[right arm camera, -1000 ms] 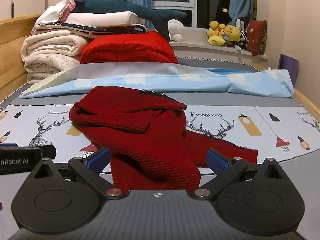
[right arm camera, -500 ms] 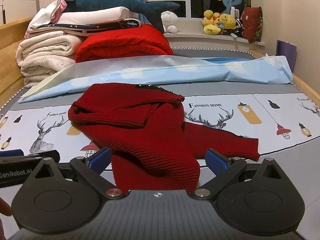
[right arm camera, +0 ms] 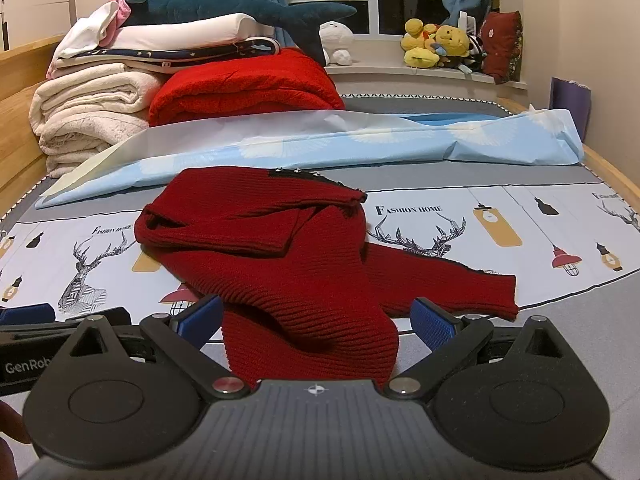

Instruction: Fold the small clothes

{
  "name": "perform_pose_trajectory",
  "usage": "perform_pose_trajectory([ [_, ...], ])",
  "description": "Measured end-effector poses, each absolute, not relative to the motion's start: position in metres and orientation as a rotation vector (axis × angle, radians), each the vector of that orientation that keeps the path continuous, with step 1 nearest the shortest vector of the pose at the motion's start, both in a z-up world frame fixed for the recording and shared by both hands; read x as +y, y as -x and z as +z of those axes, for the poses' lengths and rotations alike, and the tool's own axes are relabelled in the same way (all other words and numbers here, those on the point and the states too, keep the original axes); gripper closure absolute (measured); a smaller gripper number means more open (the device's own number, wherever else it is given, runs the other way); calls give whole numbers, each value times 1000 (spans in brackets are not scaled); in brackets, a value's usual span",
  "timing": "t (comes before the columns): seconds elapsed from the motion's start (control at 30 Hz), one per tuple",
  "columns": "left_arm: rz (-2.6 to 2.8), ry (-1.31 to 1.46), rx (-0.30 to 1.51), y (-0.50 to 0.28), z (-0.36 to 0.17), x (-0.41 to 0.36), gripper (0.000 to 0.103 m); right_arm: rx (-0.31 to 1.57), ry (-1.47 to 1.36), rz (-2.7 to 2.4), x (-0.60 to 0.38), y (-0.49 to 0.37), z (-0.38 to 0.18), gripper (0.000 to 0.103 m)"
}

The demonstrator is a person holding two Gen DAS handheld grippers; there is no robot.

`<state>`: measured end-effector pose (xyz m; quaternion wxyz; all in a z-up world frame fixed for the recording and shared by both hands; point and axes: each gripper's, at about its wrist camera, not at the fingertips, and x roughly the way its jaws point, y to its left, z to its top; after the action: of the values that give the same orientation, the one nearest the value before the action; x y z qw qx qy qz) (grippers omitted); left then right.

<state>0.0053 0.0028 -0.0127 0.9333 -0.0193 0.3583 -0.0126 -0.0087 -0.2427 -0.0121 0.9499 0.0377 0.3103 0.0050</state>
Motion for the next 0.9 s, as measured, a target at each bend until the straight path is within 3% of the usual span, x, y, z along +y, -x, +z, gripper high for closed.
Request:
perform_pose_trajectory([
  [0.9,-17,47,737,-4,-13,6,14,632,-69,13,-239,9,-13,4],
])
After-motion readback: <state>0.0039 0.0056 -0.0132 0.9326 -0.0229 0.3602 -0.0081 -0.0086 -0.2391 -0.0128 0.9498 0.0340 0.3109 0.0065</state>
